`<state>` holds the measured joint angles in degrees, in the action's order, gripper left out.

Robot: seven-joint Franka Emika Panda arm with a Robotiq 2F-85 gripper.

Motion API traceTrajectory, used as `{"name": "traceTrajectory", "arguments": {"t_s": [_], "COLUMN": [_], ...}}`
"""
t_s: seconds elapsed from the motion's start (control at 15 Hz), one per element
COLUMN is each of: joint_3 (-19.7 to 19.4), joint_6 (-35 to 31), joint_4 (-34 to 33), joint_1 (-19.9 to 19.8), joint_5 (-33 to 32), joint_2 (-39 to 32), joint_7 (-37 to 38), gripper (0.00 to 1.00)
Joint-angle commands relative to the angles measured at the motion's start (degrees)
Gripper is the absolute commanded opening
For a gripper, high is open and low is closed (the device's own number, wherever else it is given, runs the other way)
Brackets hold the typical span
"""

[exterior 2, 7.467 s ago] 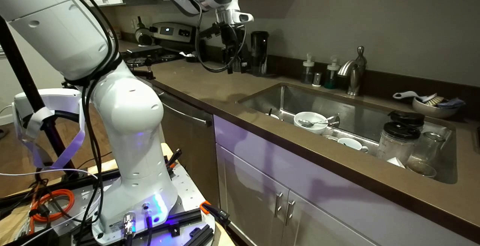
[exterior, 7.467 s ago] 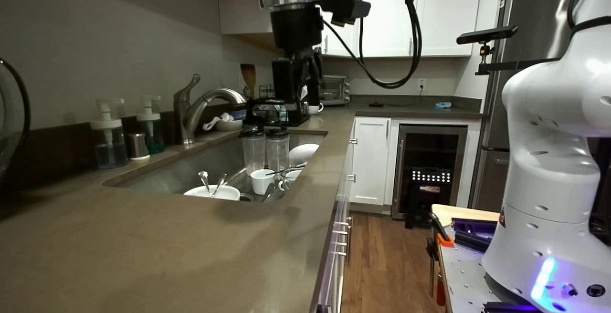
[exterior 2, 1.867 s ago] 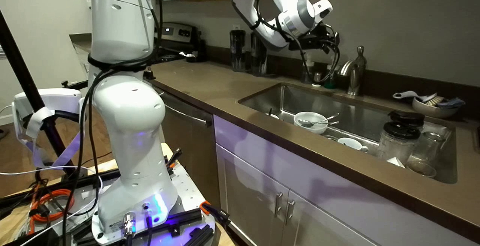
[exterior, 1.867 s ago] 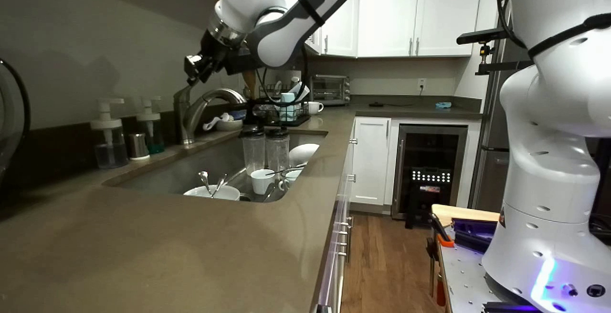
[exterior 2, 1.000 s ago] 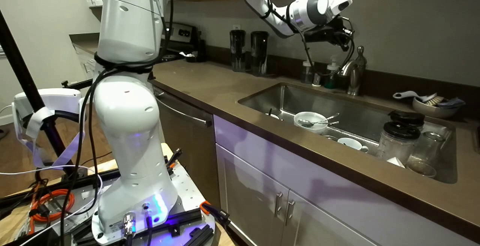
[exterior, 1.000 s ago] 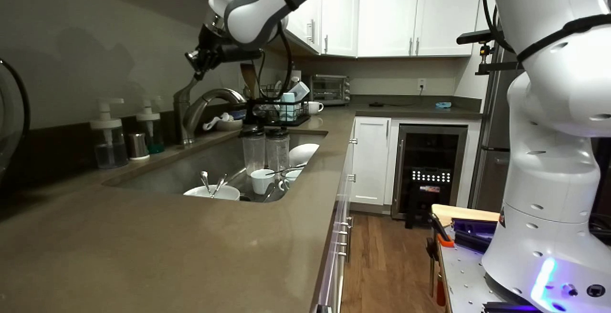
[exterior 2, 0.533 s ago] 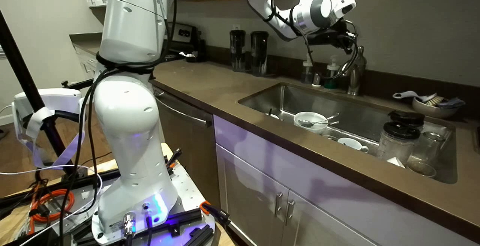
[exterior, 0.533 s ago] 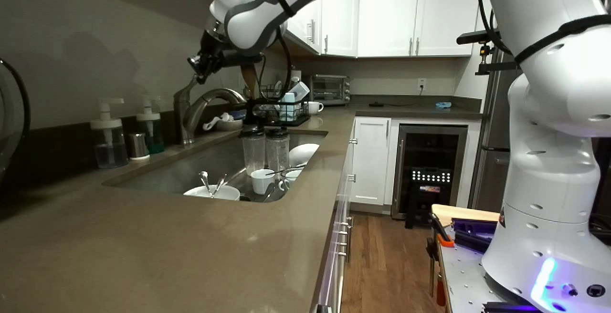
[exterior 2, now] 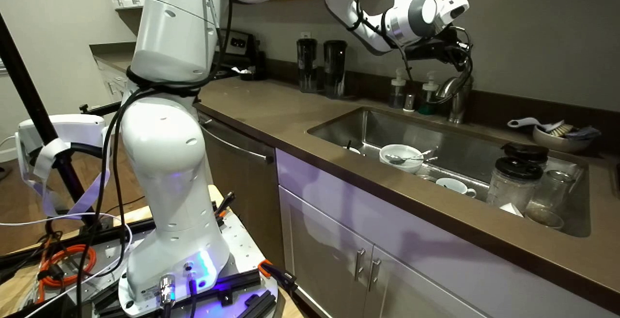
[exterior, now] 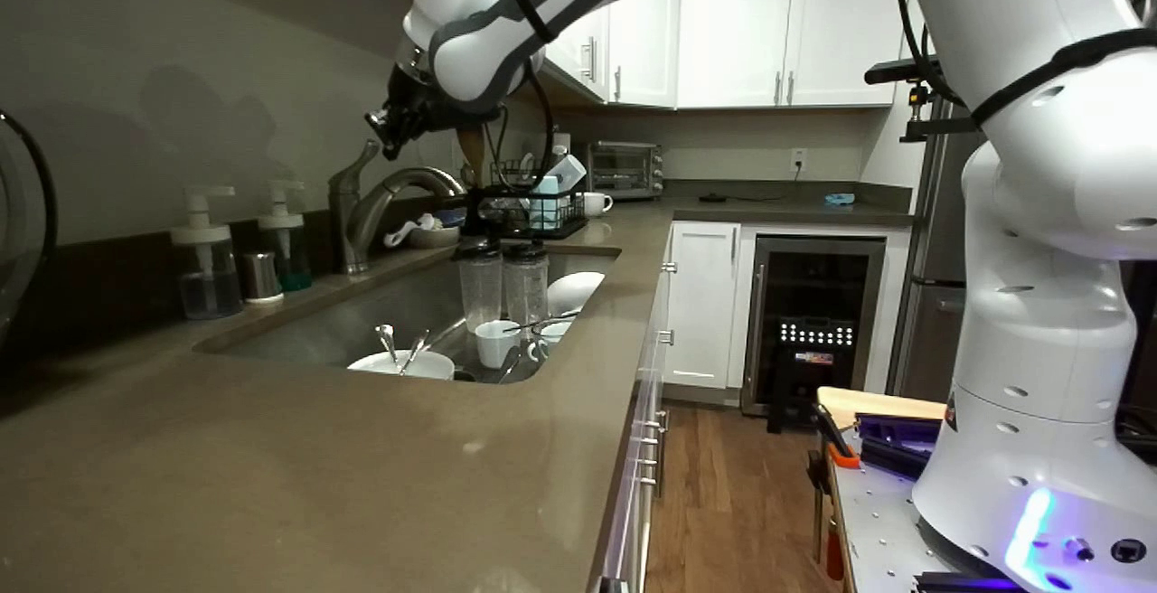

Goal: Open the tap

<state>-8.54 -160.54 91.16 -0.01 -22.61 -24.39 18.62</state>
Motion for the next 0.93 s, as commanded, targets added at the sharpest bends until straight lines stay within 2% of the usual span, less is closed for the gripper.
{"name": "traceTrajectory", "arguments": {"t_s": [0.0,0.13,0.4,0.87], "joint_3": [0.8,1.4,-0.2,-0.9], "joint_6": [0.6,0.9,-0.3,-1.8], "joint_4": [-4.7,-6.4,-9.6,-11.9], "joint_1": [-0.6,-0.9,-0.2,-0.2], "joint_5": [1.3,2.0,0.7,0.6], "joint_2": [-3.1,-4.4,-6.9,-8.5], "joint_7": [-0.8,-1.1,0.4,1.2], "gripper": [0.04,0.03,0.03,0.03]}}
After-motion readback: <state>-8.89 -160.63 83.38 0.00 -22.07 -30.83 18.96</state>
